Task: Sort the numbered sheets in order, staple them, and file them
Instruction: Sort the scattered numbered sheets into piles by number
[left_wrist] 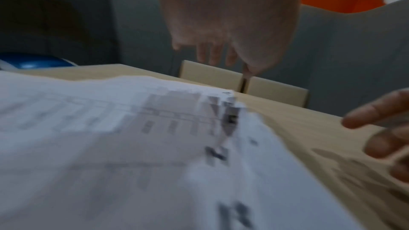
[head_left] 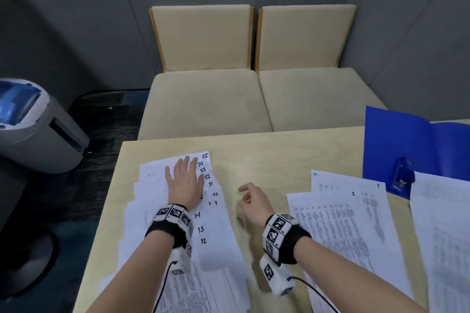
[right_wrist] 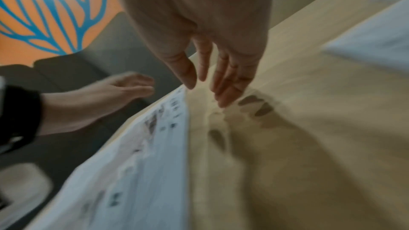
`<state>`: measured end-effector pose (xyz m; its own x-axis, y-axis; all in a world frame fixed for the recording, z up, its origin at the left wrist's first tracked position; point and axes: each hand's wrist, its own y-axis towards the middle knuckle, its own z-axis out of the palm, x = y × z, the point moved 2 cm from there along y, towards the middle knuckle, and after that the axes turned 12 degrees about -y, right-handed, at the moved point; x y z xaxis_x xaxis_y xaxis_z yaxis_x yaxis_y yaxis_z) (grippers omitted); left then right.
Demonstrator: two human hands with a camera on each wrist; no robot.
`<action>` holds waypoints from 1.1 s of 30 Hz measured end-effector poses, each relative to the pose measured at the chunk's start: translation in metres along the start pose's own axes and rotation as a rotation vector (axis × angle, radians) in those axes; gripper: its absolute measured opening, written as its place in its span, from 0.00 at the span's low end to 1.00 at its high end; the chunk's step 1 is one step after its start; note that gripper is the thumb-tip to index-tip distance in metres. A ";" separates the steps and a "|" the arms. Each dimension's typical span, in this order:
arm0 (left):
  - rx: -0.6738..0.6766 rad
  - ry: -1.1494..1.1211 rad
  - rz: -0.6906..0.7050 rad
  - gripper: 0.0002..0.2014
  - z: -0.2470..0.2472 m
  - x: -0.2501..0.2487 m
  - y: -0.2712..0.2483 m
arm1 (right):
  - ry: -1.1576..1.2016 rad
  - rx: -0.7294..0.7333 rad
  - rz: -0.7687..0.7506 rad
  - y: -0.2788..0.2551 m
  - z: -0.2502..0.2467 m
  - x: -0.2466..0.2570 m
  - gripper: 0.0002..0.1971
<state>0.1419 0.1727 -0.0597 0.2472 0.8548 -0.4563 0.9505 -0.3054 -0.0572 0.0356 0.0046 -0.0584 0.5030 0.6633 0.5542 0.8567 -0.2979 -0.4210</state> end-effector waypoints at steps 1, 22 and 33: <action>-0.075 -0.016 0.101 0.22 0.005 -0.020 -0.006 | 0.021 -0.044 -0.005 -0.005 -0.011 -0.017 0.14; 0.221 -0.628 -0.603 0.26 0.140 -0.232 -0.085 | 0.167 -0.075 0.420 -0.077 -0.137 -0.273 0.25; 0.128 -0.373 -0.369 0.23 0.161 -0.262 -0.093 | 0.323 -0.297 0.448 -0.093 -0.198 -0.331 0.17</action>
<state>-0.0417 -0.0904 -0.0773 -0.2046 0.7148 -0.6688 0.9252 -0.0818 -0.3705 -0.1881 -0.3236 -0.0605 0.7903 0.2026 0.5783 0.5263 -0.7079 -0.4712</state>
